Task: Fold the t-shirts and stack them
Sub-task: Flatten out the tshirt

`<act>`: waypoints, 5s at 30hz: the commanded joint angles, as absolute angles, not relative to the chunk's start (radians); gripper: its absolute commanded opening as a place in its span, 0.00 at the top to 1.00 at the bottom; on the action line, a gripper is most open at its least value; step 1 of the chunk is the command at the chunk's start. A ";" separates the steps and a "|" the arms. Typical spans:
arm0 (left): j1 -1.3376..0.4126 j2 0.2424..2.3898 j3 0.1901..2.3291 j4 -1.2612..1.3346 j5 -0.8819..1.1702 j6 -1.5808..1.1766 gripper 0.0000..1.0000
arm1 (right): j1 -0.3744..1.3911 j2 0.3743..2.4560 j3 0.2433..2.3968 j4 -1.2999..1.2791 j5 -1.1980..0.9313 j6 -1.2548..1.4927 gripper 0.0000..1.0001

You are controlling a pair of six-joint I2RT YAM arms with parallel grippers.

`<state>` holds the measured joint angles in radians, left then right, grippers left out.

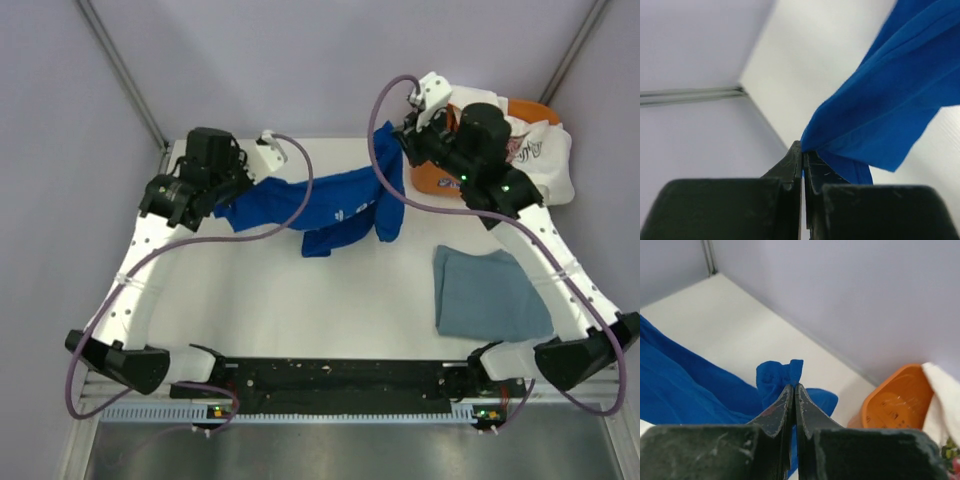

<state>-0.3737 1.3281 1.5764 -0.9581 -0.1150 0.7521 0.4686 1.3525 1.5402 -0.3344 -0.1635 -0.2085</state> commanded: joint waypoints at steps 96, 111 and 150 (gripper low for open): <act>-0.164 1.259 0.571 -0.561 0.242 1.137 1.00 | 0.773 1.425 0.718 -0.531 -0.295 -0.873 0.27; -0.164 1.175 0.637 -0.609 0.178 1.023 1.00 | 0.880 1.220 0.818 -0.810 -0.291 -0.870 0.21; -0.166 0.854 1.630 -1.431 0.113 0.977 1.00 | 0.957 0.830 1.409 -0.905 0.278 -0.603 1.00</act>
